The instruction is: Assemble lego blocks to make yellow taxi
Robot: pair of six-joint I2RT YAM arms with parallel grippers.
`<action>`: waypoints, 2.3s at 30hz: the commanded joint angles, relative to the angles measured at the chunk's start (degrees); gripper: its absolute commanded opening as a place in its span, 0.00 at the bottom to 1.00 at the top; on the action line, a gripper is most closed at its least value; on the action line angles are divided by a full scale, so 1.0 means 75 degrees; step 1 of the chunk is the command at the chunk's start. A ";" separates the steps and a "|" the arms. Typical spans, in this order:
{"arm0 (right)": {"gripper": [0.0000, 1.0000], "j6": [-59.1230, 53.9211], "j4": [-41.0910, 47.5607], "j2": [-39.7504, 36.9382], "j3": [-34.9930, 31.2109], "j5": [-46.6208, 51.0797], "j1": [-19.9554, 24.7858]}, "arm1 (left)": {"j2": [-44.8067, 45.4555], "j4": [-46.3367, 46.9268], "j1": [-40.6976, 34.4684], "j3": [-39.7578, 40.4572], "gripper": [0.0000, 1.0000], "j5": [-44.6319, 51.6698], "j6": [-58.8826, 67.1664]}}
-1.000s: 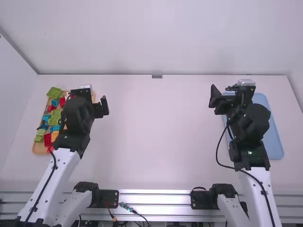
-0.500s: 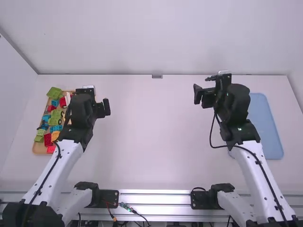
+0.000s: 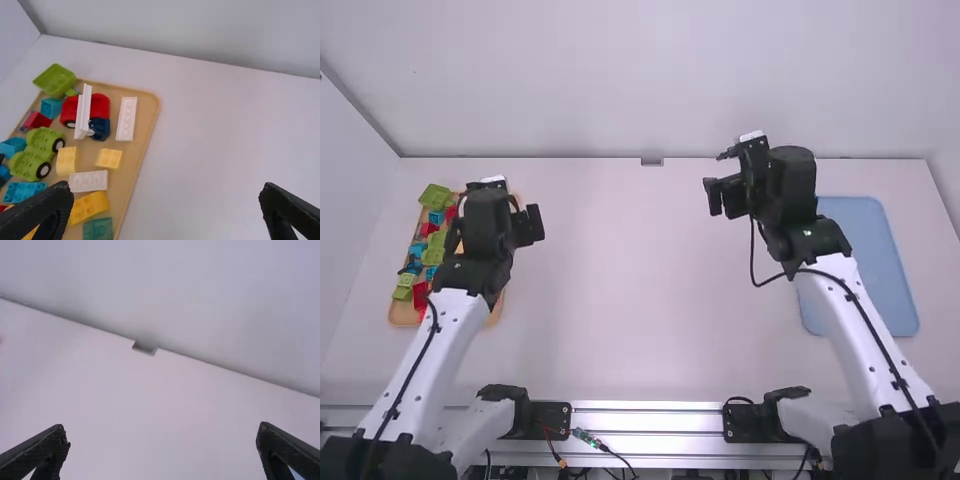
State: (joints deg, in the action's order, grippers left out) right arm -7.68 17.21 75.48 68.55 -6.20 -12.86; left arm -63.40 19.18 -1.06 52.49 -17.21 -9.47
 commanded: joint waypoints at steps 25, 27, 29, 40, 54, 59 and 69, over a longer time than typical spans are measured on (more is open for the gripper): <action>0.99 -0.0038 0.0286 0.1914 0.0463 0.0006 0.0009 | -0.1027 -0.0026 0.0842 0.0154 0.99 0.0807 -0.0965; 0.99 -0.0017 0.0271 0.1914 0.0463 0.0006 0.0006 | -0.1027 -0.0026 0.0842 0.0134 0.99 0.0816 -0.1026; 0.99 0.0041 0.0283 0.1914 0.0466 0.0006 0.0009 | -0.1027 -0.0009 0.0842 0.0134 0.99 0.0842 -0.1037; 0.99 -0.0044 0.0347 0.1914 0.0463 0.0003 -0.0073 | -0.1042 0.0737 0.1824 0.0192 0.99 -0.0009 -0.4057; 0.99 -0.0015 0.0376 0.1914 0.0463 0.0000 -0.0093 | -0.3571 0.2122 0.4368 0.1961 0.99 0.1480 -0.5508; 0.99 -0.0017 0.0417 0.1914 0.0463 0.0003 -0.0178 | -0.5203 0.3174 0.4538 0.3474 0.99 0.2436 -0.5039; 0.99 -0.0265 0.0405 0.1914 0.0463 0.0055 -0.0455 | -0.5990 0.4602 0.4543 0.3826 0.99 0.1565 -0.7766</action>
State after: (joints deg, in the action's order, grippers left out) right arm -8.49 20.29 89.56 70.59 -6.00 -15.99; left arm -108.57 53.67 32.75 82.04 -3.95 -61.87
